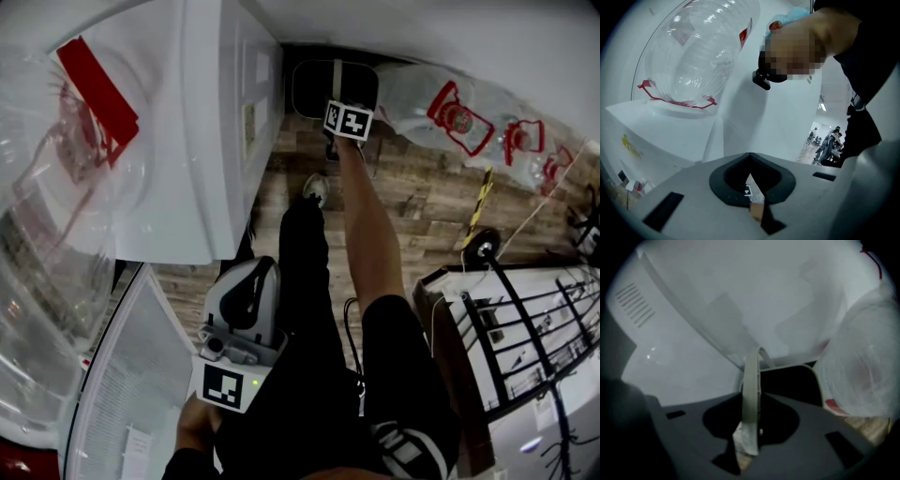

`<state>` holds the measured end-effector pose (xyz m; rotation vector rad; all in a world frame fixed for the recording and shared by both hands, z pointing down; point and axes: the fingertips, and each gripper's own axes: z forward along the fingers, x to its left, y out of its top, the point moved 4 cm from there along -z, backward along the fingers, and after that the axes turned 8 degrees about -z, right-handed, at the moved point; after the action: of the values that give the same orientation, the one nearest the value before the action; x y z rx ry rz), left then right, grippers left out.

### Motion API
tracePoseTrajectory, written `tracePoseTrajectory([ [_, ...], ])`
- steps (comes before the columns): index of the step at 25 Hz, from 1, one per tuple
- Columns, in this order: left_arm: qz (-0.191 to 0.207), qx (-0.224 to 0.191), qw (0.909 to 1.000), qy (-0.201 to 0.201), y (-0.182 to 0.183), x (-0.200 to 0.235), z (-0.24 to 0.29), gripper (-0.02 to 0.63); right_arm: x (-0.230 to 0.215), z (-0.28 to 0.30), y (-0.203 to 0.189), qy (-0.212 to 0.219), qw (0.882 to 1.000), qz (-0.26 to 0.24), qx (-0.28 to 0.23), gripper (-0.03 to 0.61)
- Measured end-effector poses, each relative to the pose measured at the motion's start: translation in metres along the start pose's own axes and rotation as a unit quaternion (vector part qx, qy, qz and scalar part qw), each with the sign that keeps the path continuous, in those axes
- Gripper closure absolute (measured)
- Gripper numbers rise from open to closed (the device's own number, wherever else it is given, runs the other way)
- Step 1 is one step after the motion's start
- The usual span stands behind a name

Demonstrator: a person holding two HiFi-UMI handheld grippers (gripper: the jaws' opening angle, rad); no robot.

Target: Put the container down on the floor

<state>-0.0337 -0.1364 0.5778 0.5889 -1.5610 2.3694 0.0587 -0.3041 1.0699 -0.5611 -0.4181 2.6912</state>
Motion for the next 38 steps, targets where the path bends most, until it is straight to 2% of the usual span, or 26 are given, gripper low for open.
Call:
tracePoseTrajectory([
  [7, -0.005, -0.002, 1.0000, 0.004, -0.001, 0.002, -0.001, 0.586, 0.000, 0.002, 0.000, 0.009, 1.000, -0.003, 0.017, 0.468],
  [12, -0.009, -0.004, 0.9999, 0.004, 0.002, 0.000, -0.002, 0.586, -0.002, -0.005, -0.005, 0.002, 1.000, -0.004, 0.014, 0.373],
  [19, -0.013, -0.006, 0.9999, -0.009, 0.008, -0.010, -0.014, 0.586, 0.002, -0.033, -0.012, 0.001, 1.000, -0.003, -0.011, 0.367],
  [26, -0.012, -0.009, 0.9991, -0.039, 0.029, -0.023, -0.042, 0.586, 0.018, -0.102, -0.015, -0.010, 0.999, 0.003, -0.041, 0.367],
  [31, 0.005, -0.034, 0.9973, -0.066, 0.056, -0.031, -0.069, 0.586, 0.037, -0.171, -0.018, -0.019, 0.997, -0.003, -0.072, 0.367],
  [35, 0.015, -0.047, 0.9958, -0.076, 0.083, -0.035, -0.102, 0.586, 0.073, -0.239, -0.029, -0.022, 0.996, -0.005, -0.091, 0.370],
  [38, 0.019, -0.046, 0.9954, -0.082, 0.100, -0.036, -0.126, 0.586, 0.106, -0.290, -0.031, -0.026, 0.994, -0.014, -0.109, 0.397],
])
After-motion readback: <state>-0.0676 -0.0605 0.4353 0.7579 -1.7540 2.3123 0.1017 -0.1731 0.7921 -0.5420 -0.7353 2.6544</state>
